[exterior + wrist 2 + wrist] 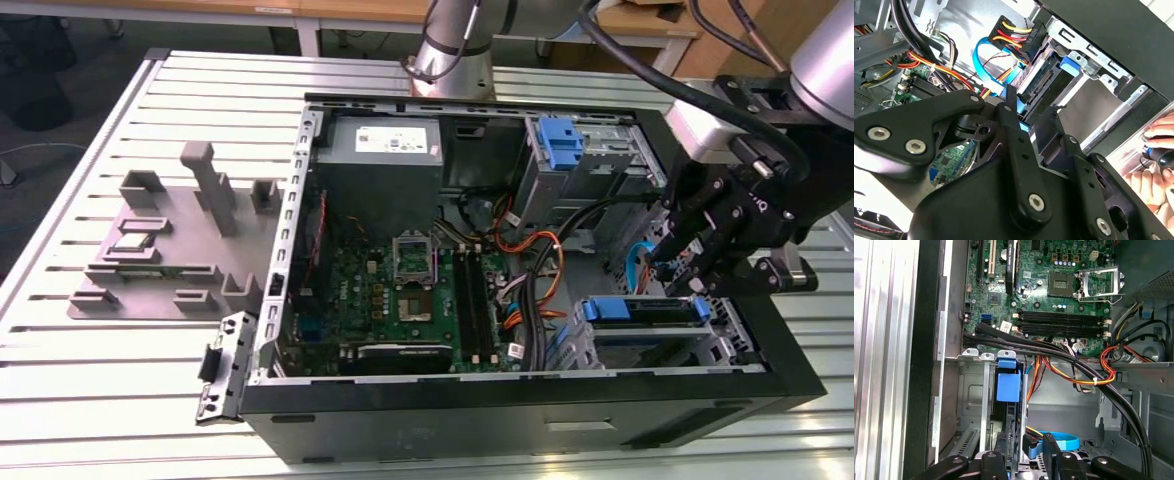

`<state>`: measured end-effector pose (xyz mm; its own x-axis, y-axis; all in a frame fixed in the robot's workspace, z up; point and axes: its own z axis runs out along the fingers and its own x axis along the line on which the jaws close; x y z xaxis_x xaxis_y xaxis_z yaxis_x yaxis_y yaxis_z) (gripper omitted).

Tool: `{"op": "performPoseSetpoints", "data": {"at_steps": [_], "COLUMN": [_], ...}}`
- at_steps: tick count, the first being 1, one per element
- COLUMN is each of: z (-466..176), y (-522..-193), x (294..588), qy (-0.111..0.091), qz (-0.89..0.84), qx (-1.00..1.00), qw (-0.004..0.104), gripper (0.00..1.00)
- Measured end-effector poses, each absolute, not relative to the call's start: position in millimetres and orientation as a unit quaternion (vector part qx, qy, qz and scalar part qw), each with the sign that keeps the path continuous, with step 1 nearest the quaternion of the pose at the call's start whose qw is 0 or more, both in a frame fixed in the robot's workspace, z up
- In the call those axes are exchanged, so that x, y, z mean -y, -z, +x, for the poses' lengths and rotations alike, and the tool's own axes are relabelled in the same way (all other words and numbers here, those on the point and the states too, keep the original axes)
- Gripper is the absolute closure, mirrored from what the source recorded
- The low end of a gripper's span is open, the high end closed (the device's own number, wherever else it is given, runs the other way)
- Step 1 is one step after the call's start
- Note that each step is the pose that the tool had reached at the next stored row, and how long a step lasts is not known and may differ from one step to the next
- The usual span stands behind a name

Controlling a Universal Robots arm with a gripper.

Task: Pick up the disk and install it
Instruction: 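Insert the first disk wire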

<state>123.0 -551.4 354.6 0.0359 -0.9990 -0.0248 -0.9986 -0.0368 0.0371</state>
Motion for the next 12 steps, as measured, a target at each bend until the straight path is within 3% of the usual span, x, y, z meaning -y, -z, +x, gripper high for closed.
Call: {"op": "performPoseSetpoints", "data": {"at_steps": [4, 6, 8, 12], "z": [123.0, 123.0, 123.0, 123.0], "y": [-354.5, -354.4, -354.4, -354.4], "x": [551.4, 551.4, 551.4, 551.4], "qy": [0.022, 0.022, 0.022, 0.022], "qz": [0.720, 0.720, 0.720, 0.720], "qx": [0.694, 0.694, 0.694, 0.694], "qw": [0.005, 0.005, 0.005, 0.005], "gripper": [0.65, 0.78, 0.84, 0.84]}}
